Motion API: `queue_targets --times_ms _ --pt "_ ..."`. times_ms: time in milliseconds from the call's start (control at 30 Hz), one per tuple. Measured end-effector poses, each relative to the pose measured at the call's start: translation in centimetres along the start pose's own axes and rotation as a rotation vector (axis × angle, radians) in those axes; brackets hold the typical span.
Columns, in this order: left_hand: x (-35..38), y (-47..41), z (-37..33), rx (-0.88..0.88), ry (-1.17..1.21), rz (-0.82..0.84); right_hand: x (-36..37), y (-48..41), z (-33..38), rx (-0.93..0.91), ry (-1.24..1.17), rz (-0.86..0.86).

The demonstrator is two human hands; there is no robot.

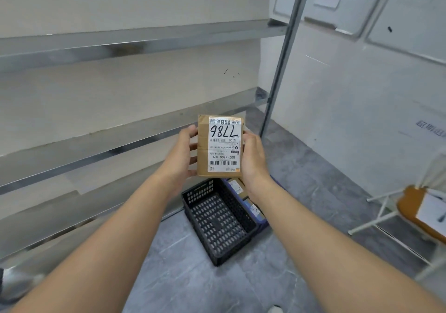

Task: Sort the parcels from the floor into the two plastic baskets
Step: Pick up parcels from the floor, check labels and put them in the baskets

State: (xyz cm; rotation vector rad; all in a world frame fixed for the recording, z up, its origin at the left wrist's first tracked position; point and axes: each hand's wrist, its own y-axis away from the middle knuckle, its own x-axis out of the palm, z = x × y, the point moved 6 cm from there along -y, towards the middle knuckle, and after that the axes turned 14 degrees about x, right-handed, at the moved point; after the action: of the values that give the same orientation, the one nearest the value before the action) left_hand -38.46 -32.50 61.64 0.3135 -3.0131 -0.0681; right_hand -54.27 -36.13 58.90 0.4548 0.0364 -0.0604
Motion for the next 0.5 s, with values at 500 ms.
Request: queue_targets --times_ms 500 --pt "17.9 -7.9 4.5 -0.038 -0.037 -0.105 -16.3 -14.0 3.4 0.023 0.057 0.085"
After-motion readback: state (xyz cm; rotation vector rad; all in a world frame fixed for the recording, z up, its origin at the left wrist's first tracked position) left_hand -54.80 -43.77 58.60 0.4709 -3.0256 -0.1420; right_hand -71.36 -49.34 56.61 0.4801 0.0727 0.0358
